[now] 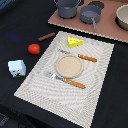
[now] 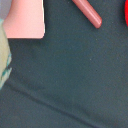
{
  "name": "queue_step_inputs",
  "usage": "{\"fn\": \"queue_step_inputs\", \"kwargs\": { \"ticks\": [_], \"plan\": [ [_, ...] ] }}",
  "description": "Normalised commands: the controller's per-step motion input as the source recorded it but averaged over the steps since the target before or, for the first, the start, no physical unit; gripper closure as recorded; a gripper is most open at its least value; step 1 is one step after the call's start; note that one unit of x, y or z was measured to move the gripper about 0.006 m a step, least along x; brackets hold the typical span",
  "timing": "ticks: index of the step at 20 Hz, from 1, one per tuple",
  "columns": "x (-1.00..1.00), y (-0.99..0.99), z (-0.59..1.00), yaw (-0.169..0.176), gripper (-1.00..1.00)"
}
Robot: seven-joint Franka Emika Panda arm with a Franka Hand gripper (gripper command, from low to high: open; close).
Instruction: Interact with the objects in diverse but meaningful ways.
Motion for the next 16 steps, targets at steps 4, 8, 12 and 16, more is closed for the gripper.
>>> {"fn": "queue_step_inputs", "kwargs": {
  "ticks": [4,8,12,16],
  "plan": [
    [0.01,-0.15,-0.17,0.0,-1.0],
    [-0.03,-0.43,-0.35,0.0,-1.0],
    [-0.03,-0.55,-0.4,0.0,-1.0],
    [-0.04,-0.59,-0.37,0.0,-1.0]
  ]
}}
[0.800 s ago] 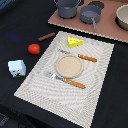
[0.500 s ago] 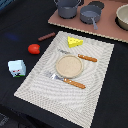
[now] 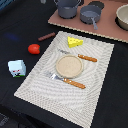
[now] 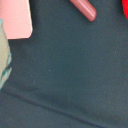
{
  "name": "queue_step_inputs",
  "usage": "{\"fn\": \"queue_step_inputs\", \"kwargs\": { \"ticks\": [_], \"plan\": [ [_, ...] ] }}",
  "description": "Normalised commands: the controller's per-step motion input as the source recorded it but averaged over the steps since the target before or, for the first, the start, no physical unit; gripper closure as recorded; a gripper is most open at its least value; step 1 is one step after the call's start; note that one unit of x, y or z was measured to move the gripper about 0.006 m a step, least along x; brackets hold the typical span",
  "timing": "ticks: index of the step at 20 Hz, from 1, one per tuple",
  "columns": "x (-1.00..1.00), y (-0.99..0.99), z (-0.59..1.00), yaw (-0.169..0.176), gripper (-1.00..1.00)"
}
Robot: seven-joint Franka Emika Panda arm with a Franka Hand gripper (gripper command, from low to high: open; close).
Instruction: Interact with the objects in diverse but meaningful ways.
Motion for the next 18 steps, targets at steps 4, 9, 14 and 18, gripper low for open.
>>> {"fn": "queue_step_inputs", "kwargs": {
  "ticks": [4,9,14,18],
  "plan": [
    [-0.03,-0.57,-0.41,0.001,-1.0],
    [-0.06,-0.57,-0.47,0.012,-1.0],
    [-0.14,-0.56,-0.52,0.036,-1.0],
    [-0.2,-0.56,-0.48,0.076,-1.0]
  ]
}}
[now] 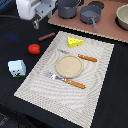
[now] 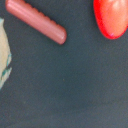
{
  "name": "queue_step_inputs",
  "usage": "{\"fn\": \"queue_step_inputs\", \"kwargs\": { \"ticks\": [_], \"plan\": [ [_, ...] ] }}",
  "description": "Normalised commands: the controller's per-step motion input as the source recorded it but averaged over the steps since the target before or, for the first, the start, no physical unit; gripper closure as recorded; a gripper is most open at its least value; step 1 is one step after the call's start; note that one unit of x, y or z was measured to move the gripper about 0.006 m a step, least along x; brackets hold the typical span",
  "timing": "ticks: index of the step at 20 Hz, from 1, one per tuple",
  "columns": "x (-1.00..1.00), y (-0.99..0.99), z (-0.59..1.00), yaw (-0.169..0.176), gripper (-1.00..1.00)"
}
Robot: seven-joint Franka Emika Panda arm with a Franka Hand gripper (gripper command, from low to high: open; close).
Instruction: Interact with the objects in diverse but meaningful ways.
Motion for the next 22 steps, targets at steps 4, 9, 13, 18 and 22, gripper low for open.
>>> {"fn": "queue_step_inputs", "kwargs": {
  "ticks": [4,9,13,18,22],
  "plan": [
    [-0.27,-0.5,-0.47,0.081,-1.0],
    [-0.33,-0.16,-0.45,0.059,-1.0],
    [-0.39,0.0,-0.46,0.07,-1.0],
    [-0.34,-0.1,-0.47,0.054,-1.0],
    [-0.23,-0.14,-0.41,0.032,-1.0]
  ]
}}
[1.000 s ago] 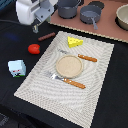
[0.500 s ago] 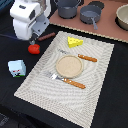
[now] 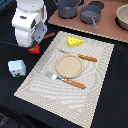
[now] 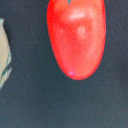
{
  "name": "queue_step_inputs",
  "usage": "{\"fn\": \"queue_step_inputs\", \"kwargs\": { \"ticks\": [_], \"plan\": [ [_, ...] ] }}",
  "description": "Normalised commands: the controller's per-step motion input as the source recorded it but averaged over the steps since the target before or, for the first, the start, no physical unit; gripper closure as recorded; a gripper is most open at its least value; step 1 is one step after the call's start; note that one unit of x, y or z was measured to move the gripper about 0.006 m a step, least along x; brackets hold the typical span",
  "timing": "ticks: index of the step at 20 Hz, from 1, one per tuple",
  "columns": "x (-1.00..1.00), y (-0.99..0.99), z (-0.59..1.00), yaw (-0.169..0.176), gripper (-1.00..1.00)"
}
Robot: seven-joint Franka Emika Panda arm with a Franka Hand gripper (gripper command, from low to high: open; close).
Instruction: Interact with the objects in diverse but meaningful ways.
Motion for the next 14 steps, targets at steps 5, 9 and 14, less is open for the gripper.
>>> {"fn": "queue_step_inputs", "kwargs": {
  "ticks": [5,9,14],
  "plan": [
    [-0.17,-0.01,-0.42,0.039,-1.0],
    [-0.03,0.07,-0.38,0.051,-1.0],
    [0.0,0.02,-0.31,0.031,1.0]
  ]
}}
